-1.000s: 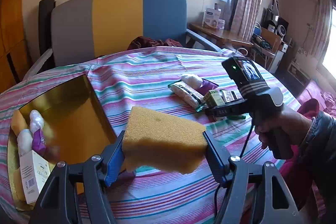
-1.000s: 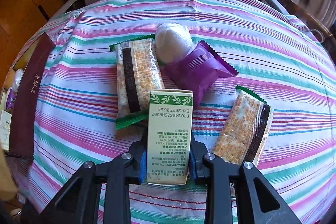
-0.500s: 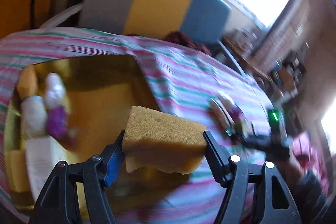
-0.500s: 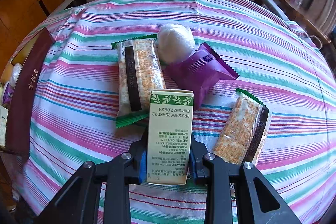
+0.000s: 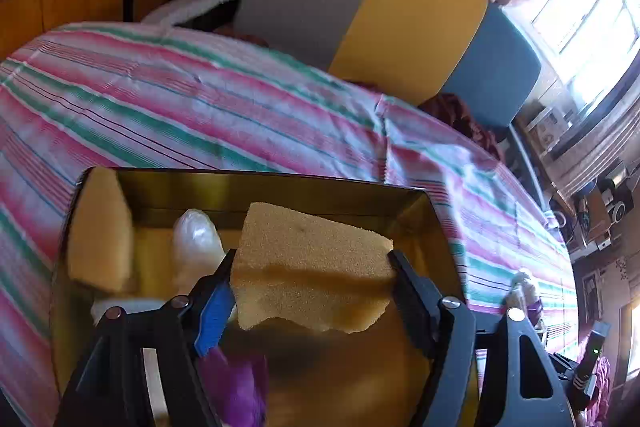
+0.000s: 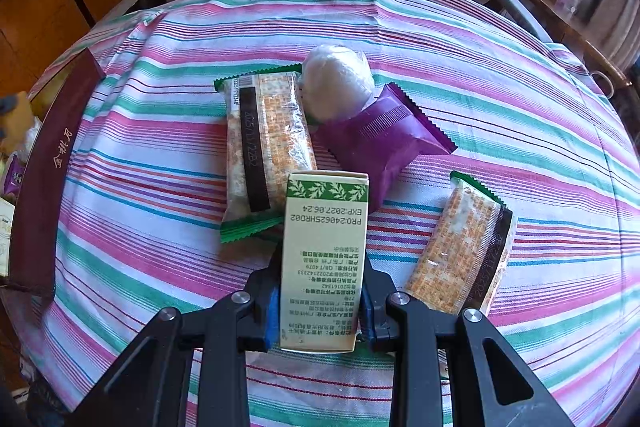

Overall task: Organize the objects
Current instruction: 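Place the yellow sponge in the gold tray and open the left tool, then lower the green-and-white box into the gold tray and open the right tool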

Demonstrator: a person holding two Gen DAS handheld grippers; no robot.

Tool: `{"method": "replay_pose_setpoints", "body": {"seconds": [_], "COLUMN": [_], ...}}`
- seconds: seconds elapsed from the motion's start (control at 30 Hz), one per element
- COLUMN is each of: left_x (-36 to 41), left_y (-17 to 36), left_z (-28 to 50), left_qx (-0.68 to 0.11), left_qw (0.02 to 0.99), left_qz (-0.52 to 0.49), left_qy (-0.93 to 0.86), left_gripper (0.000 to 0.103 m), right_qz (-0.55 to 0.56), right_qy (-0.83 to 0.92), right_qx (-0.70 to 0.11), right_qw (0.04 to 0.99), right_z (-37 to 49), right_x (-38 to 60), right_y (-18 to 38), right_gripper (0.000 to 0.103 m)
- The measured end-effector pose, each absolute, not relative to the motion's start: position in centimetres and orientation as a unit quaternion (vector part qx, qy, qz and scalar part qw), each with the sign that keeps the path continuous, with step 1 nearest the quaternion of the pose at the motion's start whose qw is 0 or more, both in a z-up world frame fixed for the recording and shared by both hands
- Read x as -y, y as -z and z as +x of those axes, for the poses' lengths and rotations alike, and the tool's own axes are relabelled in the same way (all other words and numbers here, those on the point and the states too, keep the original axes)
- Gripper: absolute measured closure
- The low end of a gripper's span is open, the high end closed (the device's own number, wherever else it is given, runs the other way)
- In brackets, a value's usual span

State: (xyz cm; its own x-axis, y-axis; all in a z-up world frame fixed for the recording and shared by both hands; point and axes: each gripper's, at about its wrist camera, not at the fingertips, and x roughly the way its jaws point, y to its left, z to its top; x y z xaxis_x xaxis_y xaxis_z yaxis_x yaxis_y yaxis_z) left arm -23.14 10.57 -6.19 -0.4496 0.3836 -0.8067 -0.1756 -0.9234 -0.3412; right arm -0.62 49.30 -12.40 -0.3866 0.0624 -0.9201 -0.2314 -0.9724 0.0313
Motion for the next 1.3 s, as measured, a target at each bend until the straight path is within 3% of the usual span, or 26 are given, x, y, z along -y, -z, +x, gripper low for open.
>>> {"method": "replay_pose_setpoints", "body": {"seconds": [0.2,0.4,0.93,1.2,1.3], "left_x": [-9.0,-7.5,-6.6,-7.0,-6.5], "left_y": [6.7,4.6,1.5,2.5,2.5], "left_z": [-23.7,-22.3,-7.2,-3.8,-3.6], "left_qx": [0.109,0.111,0.039,0.016,0.01], "left_qw": [0.122,0.128,0.168,0.179,0.166], "left_qz": [-0.5,-0.477,-0.414,-0.414,-0.416], "left_qy": [-0.85,-0.863,-0.894,-0.892,-0.894], "left_gripper": [0.021,0.019,0.019,0.021,0.026], "right_qz": [-0.546,-0.546,-0.543,-0.533,-0.527], "right_qy": [-0.829,-0.829,-0.826,-0.83,-0.833], "right_qx": [-0.077,-0.078,-0.113,-0.114,-0.123], "right_qw": [0.088,0.09,0.1,0.119,0.118], "right_z": [-0.6,-0.4,-0.6,-0.3,0.2], "right_x": [-49.3,-49.2,-50.1,-50.1,-49.9], "right_y": [12.5,12.4,12.1,11.4,10.8], "right_gripper": [0.072,0.072,0.072,0.073,0.073]}}
